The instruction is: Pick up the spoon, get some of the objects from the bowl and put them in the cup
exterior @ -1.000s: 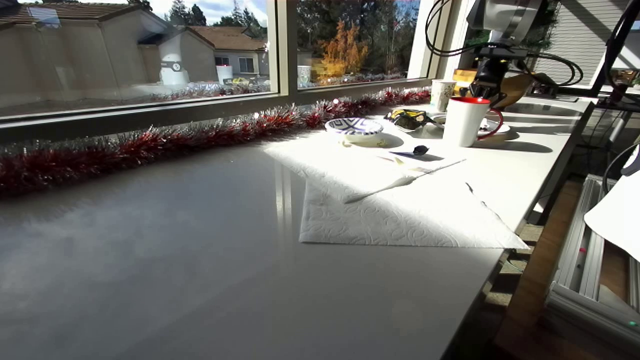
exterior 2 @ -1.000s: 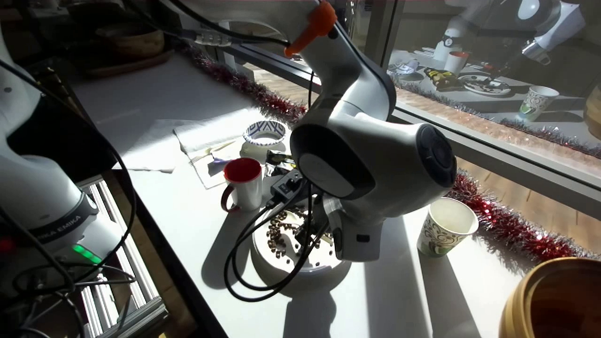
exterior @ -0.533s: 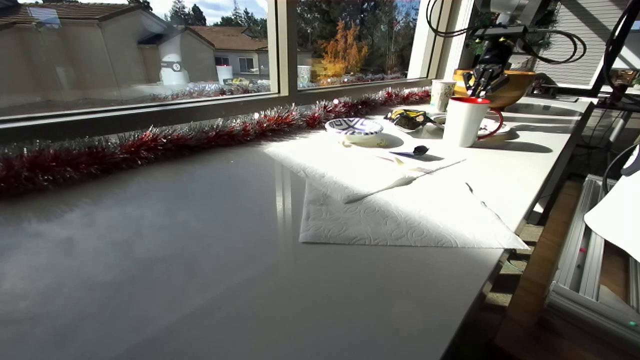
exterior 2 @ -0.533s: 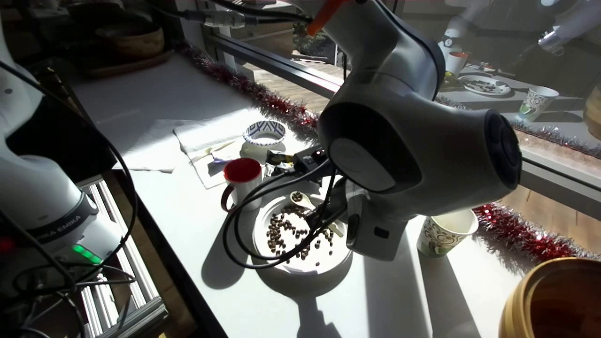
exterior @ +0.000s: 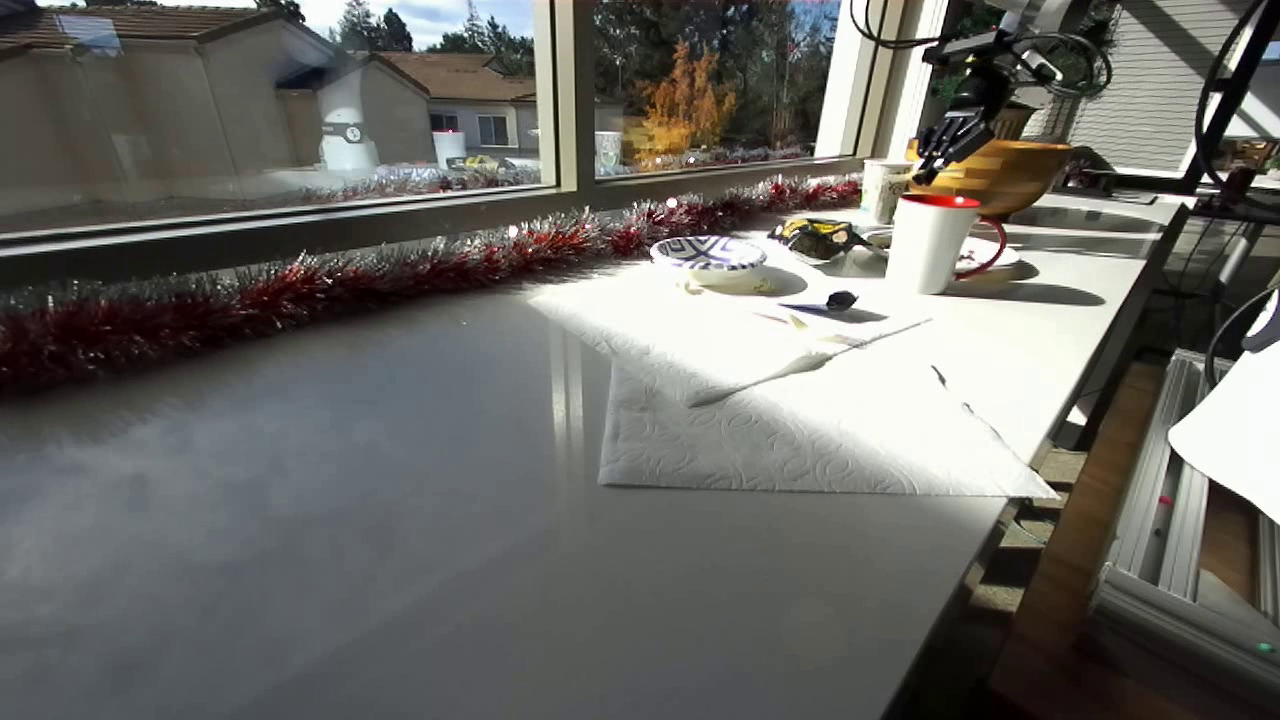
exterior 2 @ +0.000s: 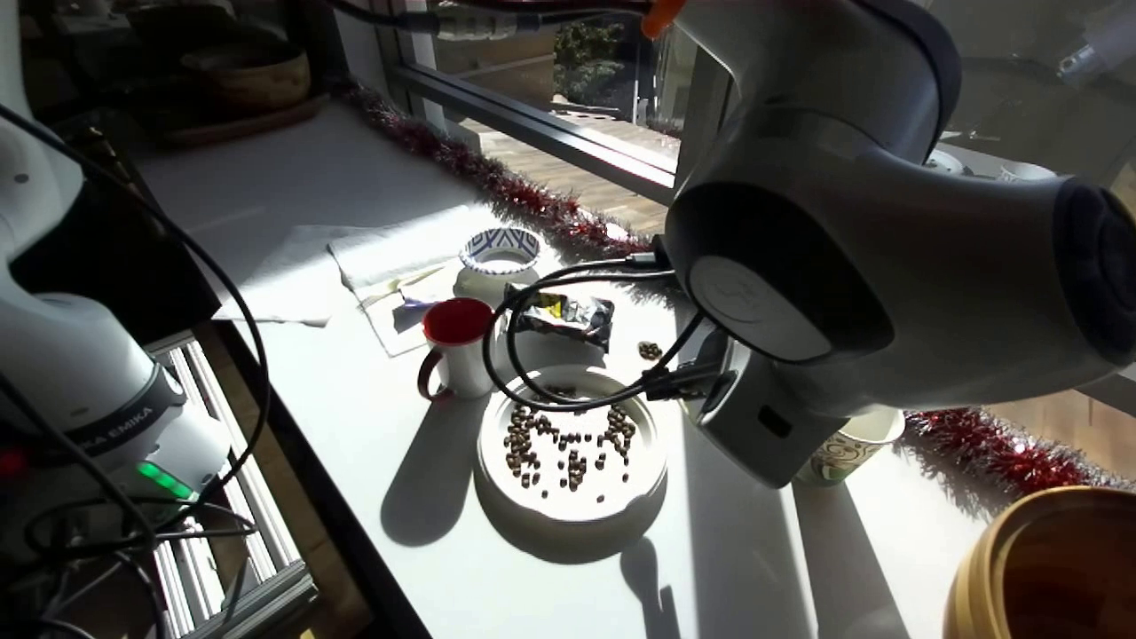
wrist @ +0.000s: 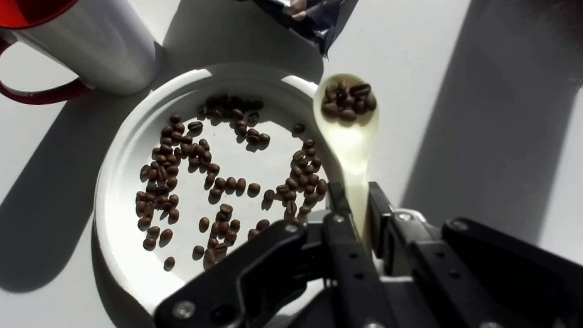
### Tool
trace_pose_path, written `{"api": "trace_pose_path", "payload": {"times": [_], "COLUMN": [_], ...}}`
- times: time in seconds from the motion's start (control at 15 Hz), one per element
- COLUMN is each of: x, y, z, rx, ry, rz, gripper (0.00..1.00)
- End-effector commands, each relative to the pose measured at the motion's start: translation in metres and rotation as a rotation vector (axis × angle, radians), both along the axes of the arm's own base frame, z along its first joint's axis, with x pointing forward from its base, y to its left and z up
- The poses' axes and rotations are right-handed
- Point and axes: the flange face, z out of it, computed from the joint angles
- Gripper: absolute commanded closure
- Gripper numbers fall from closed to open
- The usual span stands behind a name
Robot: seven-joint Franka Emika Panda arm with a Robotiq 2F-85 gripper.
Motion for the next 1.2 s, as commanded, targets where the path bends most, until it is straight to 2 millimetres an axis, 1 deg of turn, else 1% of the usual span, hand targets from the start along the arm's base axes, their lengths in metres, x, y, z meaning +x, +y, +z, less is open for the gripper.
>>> {"api": "trace_pose_path", "payload": {"times": [0.0,0.27,0.4,0.53,0.8,1.0,1.07,1.13], "x": [0.007,0.008,0.010,0.013,0.026,0.034,0.028,0.031], "y": [-0.031,-0.058,-0.069,-0.076,-0.082,-0.081,-0.080,-0.080], "z": [-0.001,0.004,0.009,0.019,0.035,0.039,0.035,0.035], "rx": [0.012,0.006,0.014,0.019,-0.017,-0.090,-0.070,-0.084], "ry": [0.009,0.006,-0.008,-0.033,-0.075,-0.090,-0.068,-0.075], "rz": [-0.196,-0.400,-0.502,-0.581,-0.661,-0.678,-0.645,-0.650], "gripper": [0.97,0.97,0.97,0.97,0.97,0.97,0.86,0.86]}}
